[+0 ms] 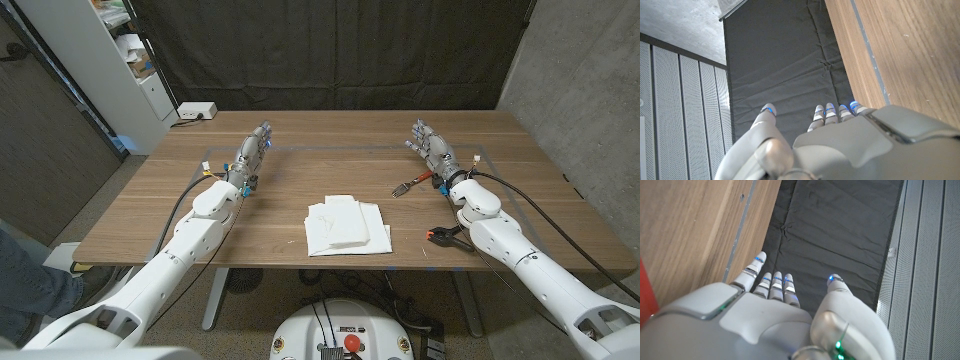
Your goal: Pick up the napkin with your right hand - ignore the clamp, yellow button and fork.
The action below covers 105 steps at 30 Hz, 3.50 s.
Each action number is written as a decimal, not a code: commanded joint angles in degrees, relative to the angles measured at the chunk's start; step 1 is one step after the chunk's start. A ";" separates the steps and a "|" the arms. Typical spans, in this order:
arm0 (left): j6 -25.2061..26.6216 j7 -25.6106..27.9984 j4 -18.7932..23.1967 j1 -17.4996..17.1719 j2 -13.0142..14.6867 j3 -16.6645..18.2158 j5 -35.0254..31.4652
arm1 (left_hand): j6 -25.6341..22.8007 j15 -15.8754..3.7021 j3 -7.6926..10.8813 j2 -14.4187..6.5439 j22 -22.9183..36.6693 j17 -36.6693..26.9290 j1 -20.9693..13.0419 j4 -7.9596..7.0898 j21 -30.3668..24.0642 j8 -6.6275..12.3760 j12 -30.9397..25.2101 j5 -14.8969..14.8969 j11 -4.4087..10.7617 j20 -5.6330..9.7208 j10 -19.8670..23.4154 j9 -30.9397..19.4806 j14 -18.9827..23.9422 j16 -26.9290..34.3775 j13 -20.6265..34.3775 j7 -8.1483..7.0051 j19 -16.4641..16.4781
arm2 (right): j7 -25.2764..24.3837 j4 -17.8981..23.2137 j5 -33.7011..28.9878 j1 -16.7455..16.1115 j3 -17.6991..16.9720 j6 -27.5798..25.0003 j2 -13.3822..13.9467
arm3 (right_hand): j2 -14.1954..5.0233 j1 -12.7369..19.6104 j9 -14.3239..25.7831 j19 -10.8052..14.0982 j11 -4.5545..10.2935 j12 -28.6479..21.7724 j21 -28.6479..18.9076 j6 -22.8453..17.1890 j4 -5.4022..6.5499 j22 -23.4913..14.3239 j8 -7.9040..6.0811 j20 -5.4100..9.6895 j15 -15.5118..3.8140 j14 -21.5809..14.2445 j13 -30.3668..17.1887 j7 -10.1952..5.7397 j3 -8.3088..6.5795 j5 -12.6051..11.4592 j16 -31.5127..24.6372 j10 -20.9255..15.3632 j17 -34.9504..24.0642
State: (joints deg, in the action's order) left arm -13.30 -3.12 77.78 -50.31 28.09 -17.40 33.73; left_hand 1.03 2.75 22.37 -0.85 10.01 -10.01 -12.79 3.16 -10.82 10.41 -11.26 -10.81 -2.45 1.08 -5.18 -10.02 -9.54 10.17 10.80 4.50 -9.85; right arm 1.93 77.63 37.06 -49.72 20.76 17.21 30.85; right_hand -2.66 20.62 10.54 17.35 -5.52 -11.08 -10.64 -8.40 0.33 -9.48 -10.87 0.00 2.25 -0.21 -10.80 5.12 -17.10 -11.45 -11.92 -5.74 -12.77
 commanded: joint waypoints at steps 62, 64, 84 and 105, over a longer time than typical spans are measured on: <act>2.31 0.02 1.34 -0.10 0.07 0.10 -1.36 | -1.58 0.26 -0.02 -0.90 0.25 -0.12 -0.46 0.91 -0.46 0.60 -1.06 -0.03 0.39 -0.91 1.54 -0.16 0.37 0.70 0.11 -0.18 -1.84 | 4.57 12.50 -0.78 -10.70 -3.14 11.62 5.56 | -0.50 0.37 0.33 1.69 1.71 -0.25 -0.15 -0.89 -1.72 -0.33 -0.44 -2.40 0.13 -7.04 -0.27 -4.87 0.65 -0.25 -1.96 -0.27 0.04; 2.35 -0.38 1.01 0.20 0.13 0.00 -1.37 | -1.60 0.23 -0.01 -0.93 0.25 -0.12 -0.47 0.93 -0.45 0.60 -1.06 -0.03 0.39 -0.99 1.56 -0.16 0.36 0.68 0.11 -0.20 -1.86 | 4.73 11.95 -0.84 -10.55 -3.03 12.31 5.13 | -0.49 0.43 0.34 1.17 1.87 -0.37 0.00 -1.03 -1.85 -0.34 -0.49 -2.26 0.39 -6.15 -0.27 -4.93 0.65 -0.26 -1.51 -0.60 0.10; 3.11 -1.63 -1.02 2.65 -0.62 -1.06 -1.96 | -2.03 -0.45 0.05 -1.34 0.27 -0.12 -0.67 1.19 -0.40 0.58 -0.95 0.08 0.72 -1.09 1.55 -0.15 0.31 0.53 0.10 -0.39 -2.09 | 5.99 11.81 -4.31 -11.14 -2.67 16.87 6.34 | -0.68 0.68 0.40 0.86 2.00 -0.69 -0.15 -2.31 -2.28 -0.35 -0.84 -1.83 0.10 -5.10 -0.29 -5.74 0.50 -0.42 -0.79 -1.78 0.30; 3.17 -1.49 0.06 1.82 -0.54 -0.98 -1.84 | -2.22 -0.48 0.01 -1.65 0.28 -0.14 -0.81 1.51 -0.44 0.46 -0.89 0.19 0.74 -1.37 1.67 -0.15 0.37 0.47 0.11 -0.43 -2.15 | 5.78 13.98 -7.68 -12.74 -3.04 19.68 8.55 | -0.77 0.82 0.43 1.18 2.15 -0.57 -0.30 -2.28 -2.62 -0.30 -0.69 -0.58 -1.23 -5.33 -0.29 -5.99 0.43 -0.51 -0.67 -1.83 0.42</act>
State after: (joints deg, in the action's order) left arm -10.34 -4.72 77.18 -47.82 27.46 -18.42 31.63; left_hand -0.85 2.56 22.43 -2.13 9.99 -9.99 -13.46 4.37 -11.04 10.63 -12.14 -10.80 -1.83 0.17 -3.50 -10.00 -9.04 10.61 10.79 3.88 -9.93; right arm 7.92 90.66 31.43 -61.72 17.87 35.27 38.43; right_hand -3.56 20.92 10.79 18.57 -3.38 -11.53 -10.75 -10.23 -1.90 -9.60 -11.31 -1.01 1.41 -5.53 -10.78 -0.61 -16.63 -11.66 -12.58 -7.28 -12.24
